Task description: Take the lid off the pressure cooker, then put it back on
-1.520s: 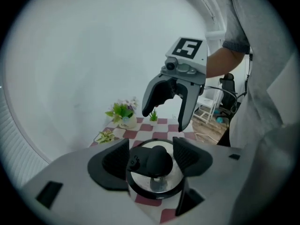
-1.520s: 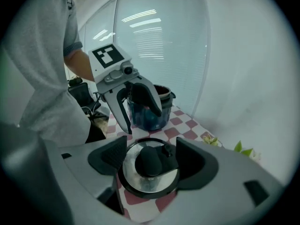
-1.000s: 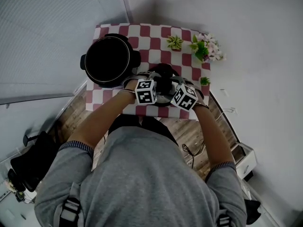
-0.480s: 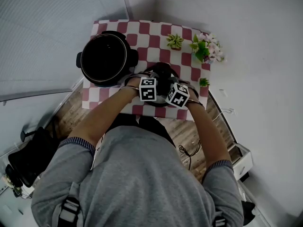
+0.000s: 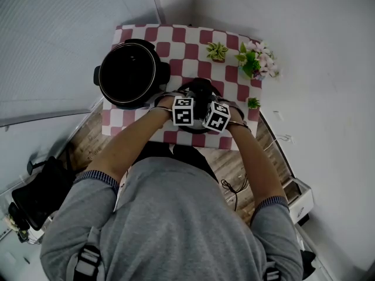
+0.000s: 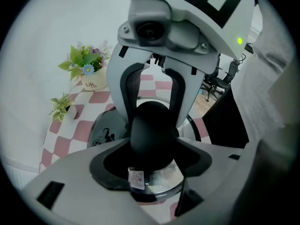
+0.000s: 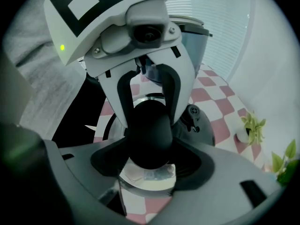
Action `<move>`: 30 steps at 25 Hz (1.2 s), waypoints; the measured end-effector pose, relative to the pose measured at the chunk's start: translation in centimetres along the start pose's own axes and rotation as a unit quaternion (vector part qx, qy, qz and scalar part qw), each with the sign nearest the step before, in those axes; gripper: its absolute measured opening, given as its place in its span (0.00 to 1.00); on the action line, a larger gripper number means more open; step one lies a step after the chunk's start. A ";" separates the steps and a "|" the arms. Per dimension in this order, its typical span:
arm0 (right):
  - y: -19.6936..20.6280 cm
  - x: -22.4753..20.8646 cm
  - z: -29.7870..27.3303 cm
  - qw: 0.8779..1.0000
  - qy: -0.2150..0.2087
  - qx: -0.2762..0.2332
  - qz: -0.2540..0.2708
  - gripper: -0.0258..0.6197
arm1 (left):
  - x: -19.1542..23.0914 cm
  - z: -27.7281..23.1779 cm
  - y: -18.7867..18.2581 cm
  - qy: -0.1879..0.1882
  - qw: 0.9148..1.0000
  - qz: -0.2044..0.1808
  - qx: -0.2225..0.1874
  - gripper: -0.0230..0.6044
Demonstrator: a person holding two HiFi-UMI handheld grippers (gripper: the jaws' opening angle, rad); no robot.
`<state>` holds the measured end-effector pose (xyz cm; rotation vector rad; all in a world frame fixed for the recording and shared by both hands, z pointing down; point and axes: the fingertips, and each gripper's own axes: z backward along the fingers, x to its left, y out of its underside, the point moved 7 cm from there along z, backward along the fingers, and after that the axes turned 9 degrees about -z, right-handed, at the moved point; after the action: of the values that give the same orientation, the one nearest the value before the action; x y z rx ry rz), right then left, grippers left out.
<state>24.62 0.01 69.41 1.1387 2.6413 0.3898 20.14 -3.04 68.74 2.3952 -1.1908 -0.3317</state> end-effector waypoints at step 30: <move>-4.6 3.8 16.1 1.000 0.022 -0.001 0.016 0.49 | -2.0 14.2 -8.8 -0.028 0.999 -0.018 -0.023 0.51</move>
<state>24.16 2.18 52.37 1.1863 2.6622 0.4297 19.42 -0.78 52.07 2.3836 -1.1520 -0.4358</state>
